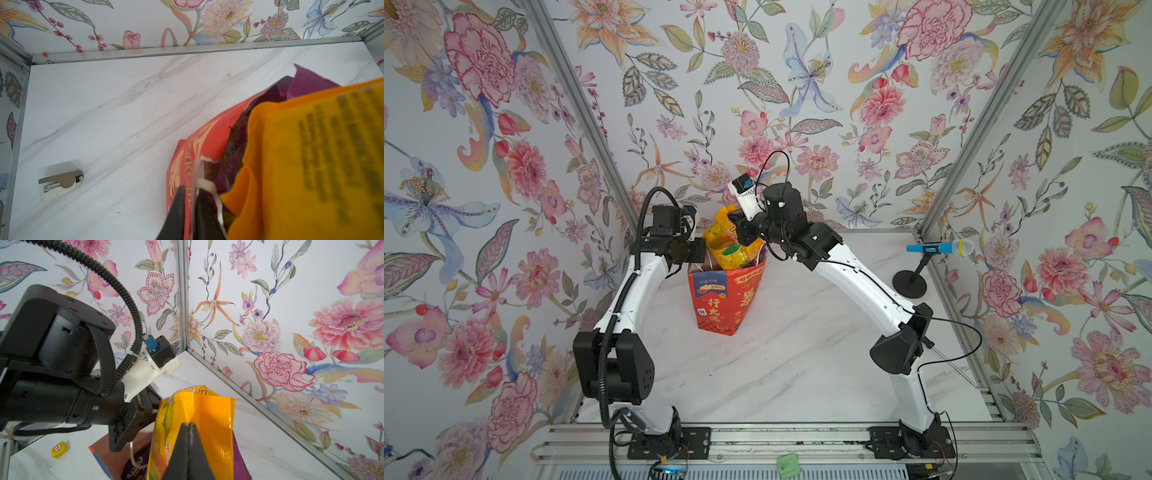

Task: Place the snacks into the paper bag
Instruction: Place the snack in the paper bag.

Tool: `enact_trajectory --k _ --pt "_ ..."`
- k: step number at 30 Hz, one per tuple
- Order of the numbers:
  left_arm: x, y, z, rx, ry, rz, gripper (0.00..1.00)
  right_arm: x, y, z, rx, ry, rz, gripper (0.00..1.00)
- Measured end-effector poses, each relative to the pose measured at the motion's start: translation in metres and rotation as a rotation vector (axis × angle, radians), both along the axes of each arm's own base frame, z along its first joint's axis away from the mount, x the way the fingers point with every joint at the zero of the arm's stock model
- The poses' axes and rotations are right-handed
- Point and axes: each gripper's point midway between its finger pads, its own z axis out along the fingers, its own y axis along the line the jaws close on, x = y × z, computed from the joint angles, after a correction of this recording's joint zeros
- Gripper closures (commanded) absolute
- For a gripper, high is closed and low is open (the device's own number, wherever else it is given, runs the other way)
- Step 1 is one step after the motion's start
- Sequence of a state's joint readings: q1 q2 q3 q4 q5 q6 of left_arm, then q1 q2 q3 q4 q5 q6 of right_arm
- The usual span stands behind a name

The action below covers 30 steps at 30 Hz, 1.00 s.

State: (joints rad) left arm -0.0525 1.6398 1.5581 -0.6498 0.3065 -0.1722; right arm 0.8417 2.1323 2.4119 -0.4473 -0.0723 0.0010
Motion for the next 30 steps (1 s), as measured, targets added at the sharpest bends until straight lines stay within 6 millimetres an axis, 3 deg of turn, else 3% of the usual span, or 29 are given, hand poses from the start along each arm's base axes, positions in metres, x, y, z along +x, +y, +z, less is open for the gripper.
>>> enact_trajectory --k 7,19,27,28,30 --pt "0.0 0.0 0.0 0.0 0.0 0.0 0.87 0.009 0.012 -0.026 -0.01 0.039 0.015 1.0" --pt "-0.001 0.002 0.005 0.002 -0.011 0.008 0.87 0.017 0.016 -0.044 -0.018 0.071 0.007 1.0" --pt "-0.002 0.007 0.011 -0.004 -0.025 0.025 0.87 0.007 0.038 -0.085 -0.073 0.138 0.053 1.0" --pt "-0.003 0.007 0.013 -0.005 -0.03 0.025 0.87 0.005 0.041 -0.09 -0.08 0.145 0.06 0.98" --pt "-0.004 0.007 0.017 -0.008 -0.038 0.023 0.87 0.001 0.046 -0.098 -0.092 0.156 0.07 0.81"
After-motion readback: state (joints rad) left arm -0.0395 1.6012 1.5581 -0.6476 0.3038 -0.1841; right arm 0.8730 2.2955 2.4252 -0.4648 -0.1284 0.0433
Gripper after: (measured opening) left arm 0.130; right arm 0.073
